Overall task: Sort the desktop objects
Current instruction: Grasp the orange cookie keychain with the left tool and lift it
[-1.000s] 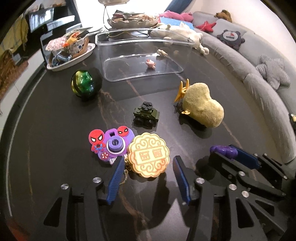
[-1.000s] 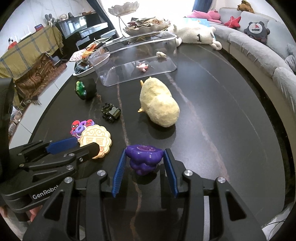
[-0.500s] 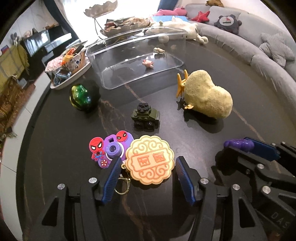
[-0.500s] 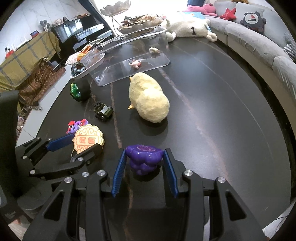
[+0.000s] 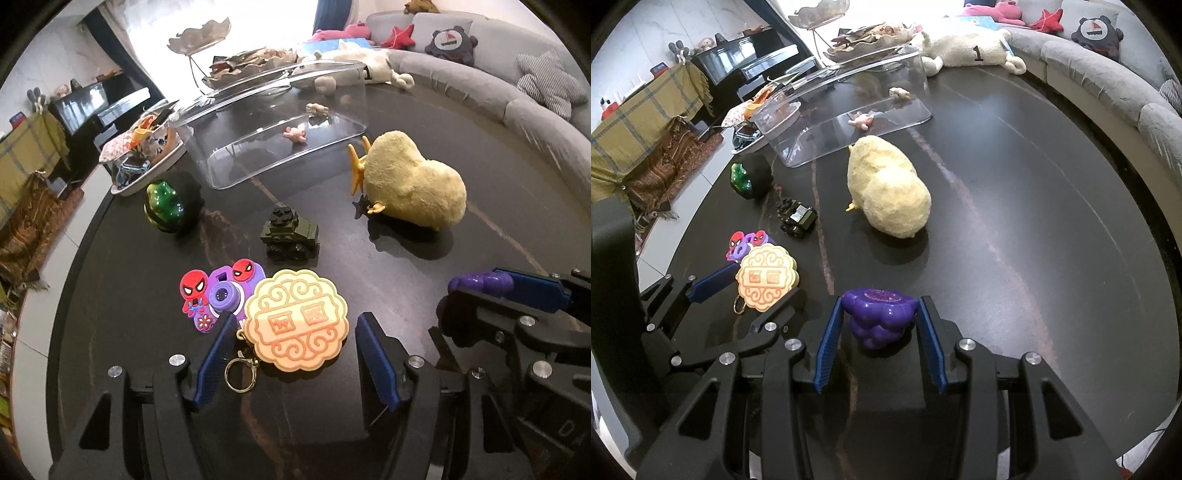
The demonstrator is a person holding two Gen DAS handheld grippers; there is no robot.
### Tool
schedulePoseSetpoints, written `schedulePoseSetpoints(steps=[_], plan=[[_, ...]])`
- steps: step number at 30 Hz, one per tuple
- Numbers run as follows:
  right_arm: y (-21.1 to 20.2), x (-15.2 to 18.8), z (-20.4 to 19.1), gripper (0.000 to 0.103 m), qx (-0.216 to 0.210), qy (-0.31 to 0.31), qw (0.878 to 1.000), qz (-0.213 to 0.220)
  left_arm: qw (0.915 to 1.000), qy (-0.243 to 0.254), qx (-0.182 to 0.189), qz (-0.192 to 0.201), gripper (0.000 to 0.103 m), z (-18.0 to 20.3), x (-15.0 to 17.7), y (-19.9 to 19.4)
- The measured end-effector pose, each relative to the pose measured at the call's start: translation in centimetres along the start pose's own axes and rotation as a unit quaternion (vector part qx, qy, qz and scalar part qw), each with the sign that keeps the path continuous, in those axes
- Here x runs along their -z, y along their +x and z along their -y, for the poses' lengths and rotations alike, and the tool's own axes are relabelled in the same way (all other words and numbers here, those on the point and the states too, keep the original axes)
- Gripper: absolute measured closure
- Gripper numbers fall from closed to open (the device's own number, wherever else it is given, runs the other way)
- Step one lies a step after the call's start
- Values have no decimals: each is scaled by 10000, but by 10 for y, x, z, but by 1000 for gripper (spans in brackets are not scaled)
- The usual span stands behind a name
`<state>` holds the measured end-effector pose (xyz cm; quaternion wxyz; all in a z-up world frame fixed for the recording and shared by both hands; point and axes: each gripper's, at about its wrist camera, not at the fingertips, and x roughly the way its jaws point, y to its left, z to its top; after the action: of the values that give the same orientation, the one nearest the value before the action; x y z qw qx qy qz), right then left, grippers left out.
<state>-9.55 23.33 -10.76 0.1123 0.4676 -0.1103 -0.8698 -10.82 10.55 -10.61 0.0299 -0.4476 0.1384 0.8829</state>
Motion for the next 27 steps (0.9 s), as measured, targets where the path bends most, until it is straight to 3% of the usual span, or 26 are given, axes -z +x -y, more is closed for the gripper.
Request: schedulePoseSetpoints(steps=[3, 10, 16, 27], plan=[[0, 0, 0, 64, 25, -2, 10000, -11, 9999, -112, 55, -34, 46, -4, -2, -1], [0, 1, 0, 64, 47, 8, 10000, 2, 9999, -152, 51, -50, 46, -2, 1, -3], [-2, 2, 2, 64, 342, -31, 9994, 45, 9992, -332, 202, -97, 46, -10, -1, -5], [-5, 2, -6, 65, 342, -122, 9993, 82, 9985, -459, 290, -15, 46, -18, -2, -19]])
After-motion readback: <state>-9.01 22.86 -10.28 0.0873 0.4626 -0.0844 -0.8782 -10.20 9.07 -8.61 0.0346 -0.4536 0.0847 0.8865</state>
